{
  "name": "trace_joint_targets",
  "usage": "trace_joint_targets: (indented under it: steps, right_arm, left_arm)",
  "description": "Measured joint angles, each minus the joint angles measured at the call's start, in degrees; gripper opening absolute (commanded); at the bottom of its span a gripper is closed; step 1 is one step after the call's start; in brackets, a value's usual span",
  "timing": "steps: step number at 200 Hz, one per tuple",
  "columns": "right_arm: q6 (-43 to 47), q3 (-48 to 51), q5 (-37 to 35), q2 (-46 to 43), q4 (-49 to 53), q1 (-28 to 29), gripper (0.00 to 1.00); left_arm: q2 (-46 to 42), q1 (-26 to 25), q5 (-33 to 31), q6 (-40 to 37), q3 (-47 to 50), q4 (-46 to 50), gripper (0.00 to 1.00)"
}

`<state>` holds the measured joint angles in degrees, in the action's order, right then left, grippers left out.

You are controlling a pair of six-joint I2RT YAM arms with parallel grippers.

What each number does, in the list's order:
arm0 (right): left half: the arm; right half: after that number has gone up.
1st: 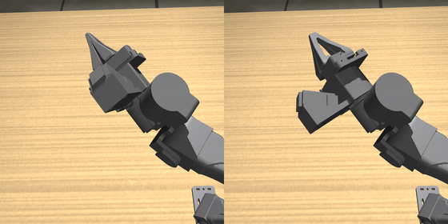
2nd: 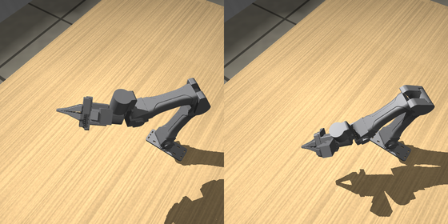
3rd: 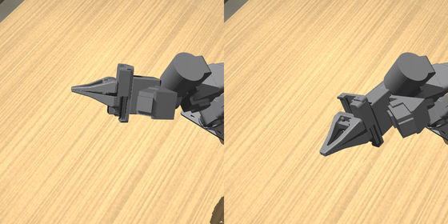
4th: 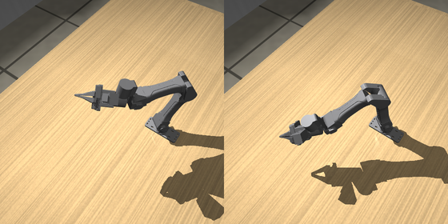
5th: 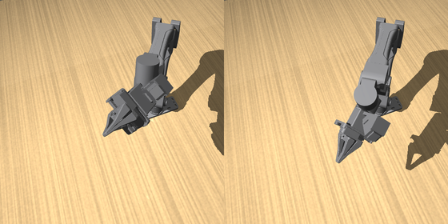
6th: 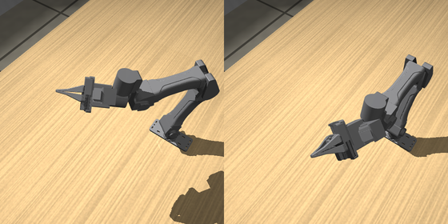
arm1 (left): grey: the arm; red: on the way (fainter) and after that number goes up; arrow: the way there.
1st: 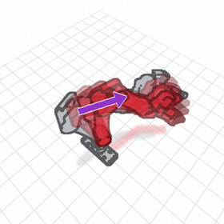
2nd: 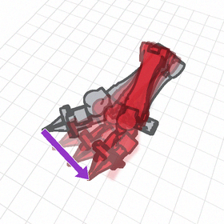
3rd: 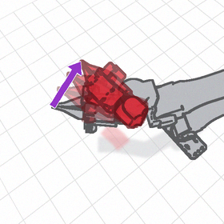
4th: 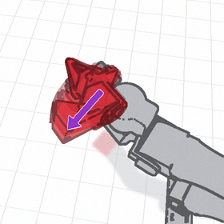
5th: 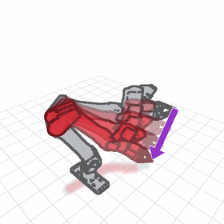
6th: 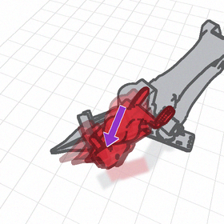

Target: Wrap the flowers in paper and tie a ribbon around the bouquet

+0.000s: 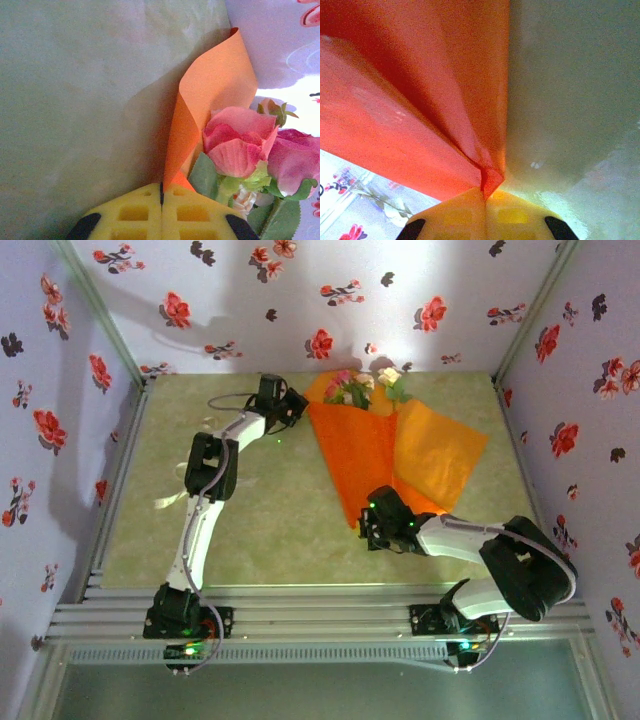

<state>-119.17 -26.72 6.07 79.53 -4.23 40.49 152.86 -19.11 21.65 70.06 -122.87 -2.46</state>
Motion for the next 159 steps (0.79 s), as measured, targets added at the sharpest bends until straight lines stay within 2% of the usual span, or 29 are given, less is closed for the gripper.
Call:
trace_joint_targets:
  steps: [13,20,58,61,66,72,80,89,95,105,115,125,143,156,159]
  right_arm:
    - [0.0,-0.1,0.1,0.1,0.0,0.0,0.00]
    - [0.0,-0.1,0.2,0.1,0.0,0.0,0.00]
    - [0.0,-0.2,0.2,0.1,0.1,0.0,0.00]
    - [0.0,-0.2,0.2,0.1,0.2,0.0,0.00]
    - [0.0,-0.2,0.2,0.1,0.3,0.0,0.00]
    - [0.0,-0.3,0.2,0.1,0.3,0.0,0.00]
    - [0.0,-0.4,0.4,0.1,0.5,0.1,0.00]
    - [0.0,-0.6,0.5,0.3,0.8,0.1,0.00]
    - [0.0,-0.9,0.7,0.3,1.2,0.1,0.13]
    - [0.1,-1.6,1.2,0.4,2.8,0.1,0.38]
    - [0.9,-3.0,1.5,0.4,4.9,0.0,0.55]
    - [3.1,-5.6,1.7,0.3,9.0,-0.5,0.62]
    - [9.2,-12.2,2.1,0.3,19.1,-1.7,0.69]
    - [14.5,-18.4,1.5,0.3,26.8,-2.9,0.73]
    - [15.7,-19.9,1.2,0.3,28.4,-3.2,0.76]
  left_arm:
    - [0.0,0.0,-0.1,-0.1,-0.3,0.0,0.12]
    - [0.0,0.0,-0.1,-0.1,-0.3,0.0,0.00]
    - [0.0,0.0,-0.5,-0.3,-0.3,0.5,0.00]
    - [0.0,0.0,-0.5,-0.3,-0.3,0.5,0.05]
    - [0.0,0.0,-0.5,-0.4,-0.3,0.6,0.21]
    - [0.0,0.1,-0.5,-0.7,-0.2,0.5,0.34]
    - [-0.4,0.1,-0.2,-0.9,-0.2,-0.2,0.44]
    - [-1.5,0.0,-0.8,-1.5,0.5,-0.2,0.51]
    - [-2.7,0.0,-1.7,-2.1,1.6,0.4,0.54]
    - [-5.2,0.2,-3.1,-3.3,4.3,1.8,0.55]
    - [-8.1,0.5,-5.0,-4.1,8.1,3.5,0.54]
    - [-11.6,0.6,-6.8,-4.7,12.3,5.3,0.52]
    - [-19.4,0.5,-9.9,-5.8,21.6,8.1,0.51]
    - [-26.0,-0.6,-11.3,-6.2,28.0,9.8,0.46]
    - [-27.4,-1.1,-11.2,-6.3,29.3,10.1,0.44]
